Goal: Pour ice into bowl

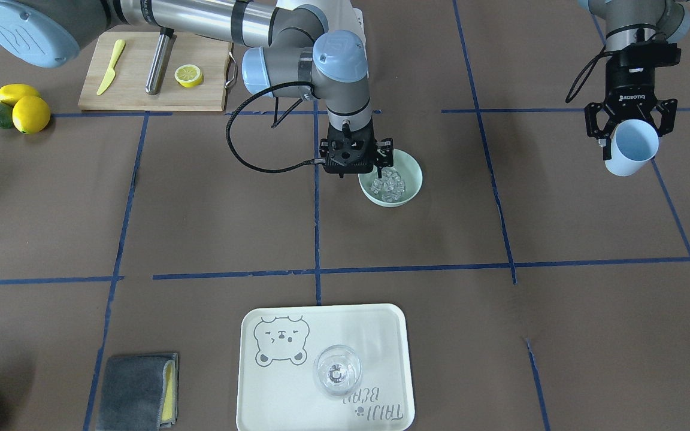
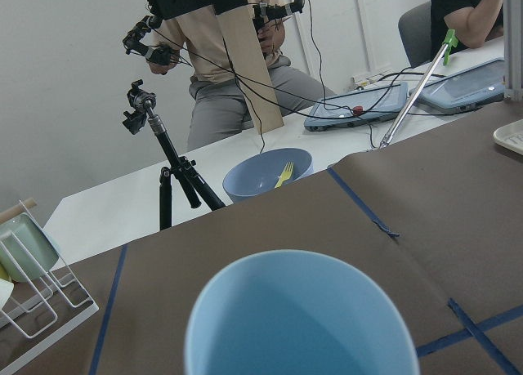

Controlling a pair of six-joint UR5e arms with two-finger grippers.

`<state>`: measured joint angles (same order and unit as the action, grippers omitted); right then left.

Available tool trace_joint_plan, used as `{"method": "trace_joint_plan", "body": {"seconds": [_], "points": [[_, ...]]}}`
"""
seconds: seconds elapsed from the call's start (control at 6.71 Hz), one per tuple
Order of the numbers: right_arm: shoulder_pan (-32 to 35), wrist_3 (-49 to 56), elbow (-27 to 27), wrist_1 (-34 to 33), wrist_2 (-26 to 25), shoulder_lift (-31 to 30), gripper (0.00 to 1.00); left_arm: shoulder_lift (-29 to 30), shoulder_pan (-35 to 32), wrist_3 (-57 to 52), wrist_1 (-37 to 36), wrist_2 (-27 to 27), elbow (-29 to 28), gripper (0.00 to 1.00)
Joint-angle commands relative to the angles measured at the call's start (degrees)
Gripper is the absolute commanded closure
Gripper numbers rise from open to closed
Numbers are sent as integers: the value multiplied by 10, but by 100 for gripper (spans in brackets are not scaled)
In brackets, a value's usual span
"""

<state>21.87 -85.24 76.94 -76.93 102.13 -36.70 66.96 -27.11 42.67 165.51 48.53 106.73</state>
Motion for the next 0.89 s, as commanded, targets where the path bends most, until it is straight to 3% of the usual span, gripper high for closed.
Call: {"method": "trace_joint_plan", "body": {"seconds": [0.0, 0.3, 0.45, 0.6, 0.74], "points": [[-7, 6, 0, 0, 0, -3, 100, 1, -7, 2, 0, 8, -11, 100], [7, 7, 14, -1, 4, 1, 100, 15, -5, 51, 2, 4, -52, 100], [33, 7, 45, -16, 29, -3, 100, 42, -4, 114, 2, -8, -103, 100], [69, 7, 89, -54, 64, -18, 100, 51, 0, 143, 2, -17, -108, 100], [90, 15, 154, -79, 68, -63, 100, 58, 10, 220, -1, -18, -116, 100]]}}
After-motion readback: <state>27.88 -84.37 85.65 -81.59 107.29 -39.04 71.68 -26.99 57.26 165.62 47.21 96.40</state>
